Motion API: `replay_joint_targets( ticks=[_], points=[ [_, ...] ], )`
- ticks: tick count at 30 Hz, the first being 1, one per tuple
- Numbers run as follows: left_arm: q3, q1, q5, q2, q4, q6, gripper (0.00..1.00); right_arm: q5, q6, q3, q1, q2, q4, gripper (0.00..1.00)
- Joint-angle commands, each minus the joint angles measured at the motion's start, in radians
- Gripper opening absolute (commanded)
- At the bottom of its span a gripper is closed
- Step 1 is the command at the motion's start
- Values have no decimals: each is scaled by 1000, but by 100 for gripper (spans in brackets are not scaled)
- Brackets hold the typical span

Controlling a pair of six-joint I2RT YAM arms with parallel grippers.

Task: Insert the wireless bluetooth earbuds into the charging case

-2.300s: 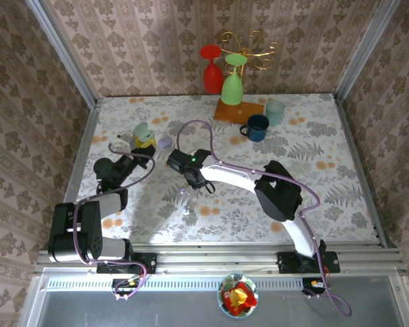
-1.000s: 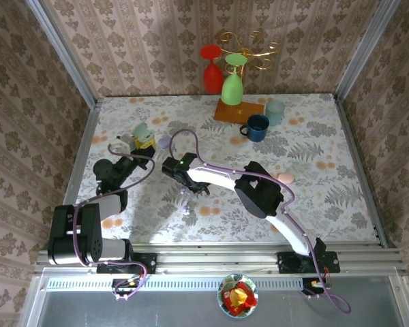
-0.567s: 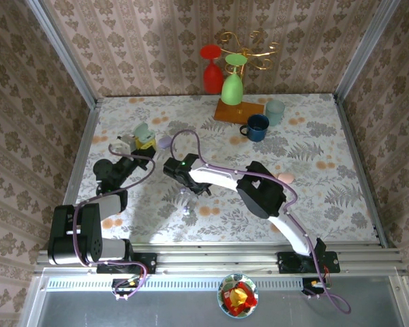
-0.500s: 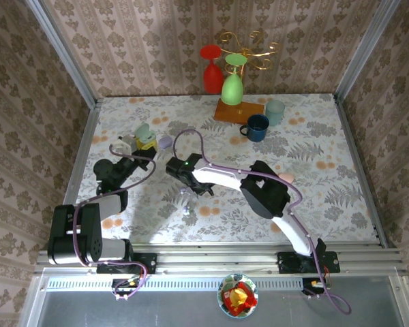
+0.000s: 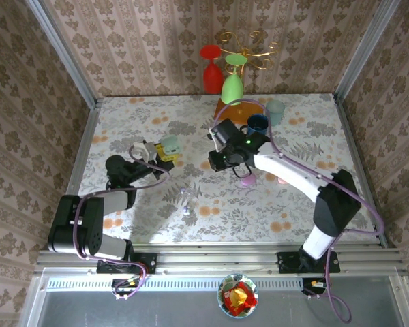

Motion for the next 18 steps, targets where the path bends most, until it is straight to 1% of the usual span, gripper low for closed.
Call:
replay_joint_targets(
  ticks=[1,4,9,13,18],
  points=[
    [32,-31,129,16,28,15,25,-318,10,-38,-27,-66,127,18],
    [41,-52,168,28,28,3,25,-459,24,-43,-34,-94,201,17],
    [50,-60,215,38,28,-16,23,-606,66,-42,-33,-98,316,17],
    [51,-63,237,40,28,-23,23,-624,57,-15,-26,-77,320,17],
    [52,-73,261,34,26,-28,23,-608,41,21,-21,-39,287,17]
  ],
)
